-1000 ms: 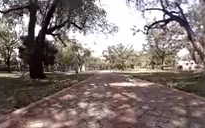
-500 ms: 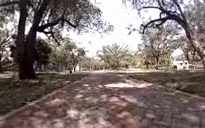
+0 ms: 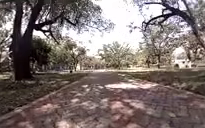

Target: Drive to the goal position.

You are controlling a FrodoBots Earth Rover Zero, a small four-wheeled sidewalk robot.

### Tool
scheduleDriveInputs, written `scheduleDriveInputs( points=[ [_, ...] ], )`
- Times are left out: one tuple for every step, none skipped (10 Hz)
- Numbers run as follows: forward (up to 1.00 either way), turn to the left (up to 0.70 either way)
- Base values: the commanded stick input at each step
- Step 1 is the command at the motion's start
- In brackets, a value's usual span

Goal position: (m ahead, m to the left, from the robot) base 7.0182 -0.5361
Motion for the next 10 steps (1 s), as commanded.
scheduleDriveInputs(
  points=[
    [0.7, 0.0],
    [0.7, 0.0],
    [0.7, 0.0],
    [0.7, 0.0],
    [0.7, 0.0],
    [0.7, 0.0],
    [0.7, 0.0],
    [0.7, 0.0],
    [0.7, 0.0],
    [0.7, 0.0]
  ],
)
